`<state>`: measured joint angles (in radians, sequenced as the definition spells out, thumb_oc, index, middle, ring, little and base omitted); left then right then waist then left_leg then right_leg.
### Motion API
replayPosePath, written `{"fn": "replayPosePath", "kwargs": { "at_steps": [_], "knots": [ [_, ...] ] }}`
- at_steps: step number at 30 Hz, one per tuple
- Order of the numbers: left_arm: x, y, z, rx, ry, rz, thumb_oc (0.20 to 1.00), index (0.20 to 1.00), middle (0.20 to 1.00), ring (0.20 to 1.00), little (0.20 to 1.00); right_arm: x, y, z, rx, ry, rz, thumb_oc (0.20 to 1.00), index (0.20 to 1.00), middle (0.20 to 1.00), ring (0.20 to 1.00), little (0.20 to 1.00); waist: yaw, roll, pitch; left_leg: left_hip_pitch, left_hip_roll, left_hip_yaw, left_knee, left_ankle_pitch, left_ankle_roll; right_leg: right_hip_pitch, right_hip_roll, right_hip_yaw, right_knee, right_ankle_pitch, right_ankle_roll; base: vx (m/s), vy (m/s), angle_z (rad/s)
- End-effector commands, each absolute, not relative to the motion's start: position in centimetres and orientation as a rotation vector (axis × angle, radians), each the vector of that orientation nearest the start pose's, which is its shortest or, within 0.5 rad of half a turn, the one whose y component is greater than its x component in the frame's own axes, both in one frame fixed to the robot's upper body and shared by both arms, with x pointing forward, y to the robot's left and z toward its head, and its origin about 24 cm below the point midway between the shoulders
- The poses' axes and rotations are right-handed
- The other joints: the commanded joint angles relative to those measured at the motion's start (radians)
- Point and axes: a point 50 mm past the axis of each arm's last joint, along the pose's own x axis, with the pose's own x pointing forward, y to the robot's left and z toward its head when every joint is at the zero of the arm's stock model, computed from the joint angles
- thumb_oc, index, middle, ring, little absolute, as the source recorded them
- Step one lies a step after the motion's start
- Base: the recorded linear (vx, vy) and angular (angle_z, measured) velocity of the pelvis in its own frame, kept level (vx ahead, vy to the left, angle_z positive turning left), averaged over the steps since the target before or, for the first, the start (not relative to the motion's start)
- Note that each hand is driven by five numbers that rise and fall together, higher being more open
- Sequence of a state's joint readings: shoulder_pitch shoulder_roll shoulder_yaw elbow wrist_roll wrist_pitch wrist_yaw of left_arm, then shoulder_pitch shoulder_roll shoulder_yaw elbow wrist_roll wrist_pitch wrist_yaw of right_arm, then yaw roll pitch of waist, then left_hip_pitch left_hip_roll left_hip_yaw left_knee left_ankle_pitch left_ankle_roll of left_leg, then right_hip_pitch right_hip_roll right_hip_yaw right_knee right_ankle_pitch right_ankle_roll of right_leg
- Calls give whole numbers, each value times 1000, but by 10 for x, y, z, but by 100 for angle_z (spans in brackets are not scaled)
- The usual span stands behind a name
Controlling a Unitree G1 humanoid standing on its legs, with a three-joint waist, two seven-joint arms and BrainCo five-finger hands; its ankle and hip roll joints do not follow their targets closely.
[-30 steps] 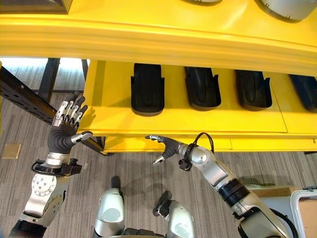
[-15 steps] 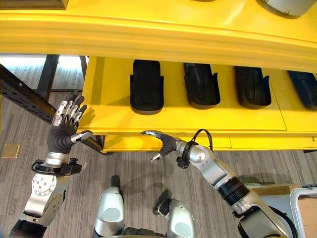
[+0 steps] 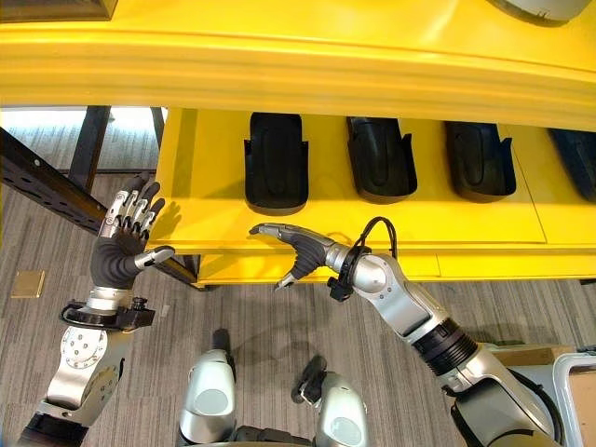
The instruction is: Move parts from the plastic box to the shelf.
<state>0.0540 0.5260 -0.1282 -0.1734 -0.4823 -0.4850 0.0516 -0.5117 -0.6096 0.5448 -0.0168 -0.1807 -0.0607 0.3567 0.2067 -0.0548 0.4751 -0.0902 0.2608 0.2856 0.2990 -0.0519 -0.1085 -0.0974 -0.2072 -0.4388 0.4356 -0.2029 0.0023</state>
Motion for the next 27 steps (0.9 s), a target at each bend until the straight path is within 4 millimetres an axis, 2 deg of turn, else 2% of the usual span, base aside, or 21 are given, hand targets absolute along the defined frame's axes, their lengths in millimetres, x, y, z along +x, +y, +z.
{"fn": "replayPosePath", "kwargs": {
  "at_steps": [1, 11, 17, 27],
  "knots": [
    [219, 192, 135, -49, -595, -189, 1000, 1000, 1000, 1000, 1000, 304, -103, 138, -1050, -365, 775, 1000, 1000, 1000, 1000, 1000, 11, 2, -35, -14, 6, 60, 68, -32, 26, 54, -21, -66, 61, -4, 57, 0, 0, 0],
    [222, 194, 135, -34, -588, -206, 1000, 1000, 1000, 1000, 1000, 323, -117, 121, -1171, -316, 733, 1000, 1000, 1000, 1000, 1000, 34, 2, -21, -31, 9, 51, 87, -32, 28, 45, -31, -80, 85, -4, 54, 0, 0, 0],
    [223, 197, 134, -31, -573, -201, 1000, 1000, 1000, 1000, 1000, 329, -111, 119, -1180, -318, 726, 1000, 1000, 1000, 1000, 1000, 56, -3, -15, -45, 10, 41, 98, -32, 29, 43, -39, -94, 98, -5, 56, 34, -9, 5],
    [225, 194, 135, -41, -575, -219, 1000, 1000, 1000, 1000, 1000, 341, -108, 123, -1159, -287, 682, 1000, 1000, 1000, 1000, 1000, 74, 14, -5, -60, 5, 31, 100, -29, 28, 27, -53, -105, 119, -11, 56, 3, 3, 1]
  ]
}}
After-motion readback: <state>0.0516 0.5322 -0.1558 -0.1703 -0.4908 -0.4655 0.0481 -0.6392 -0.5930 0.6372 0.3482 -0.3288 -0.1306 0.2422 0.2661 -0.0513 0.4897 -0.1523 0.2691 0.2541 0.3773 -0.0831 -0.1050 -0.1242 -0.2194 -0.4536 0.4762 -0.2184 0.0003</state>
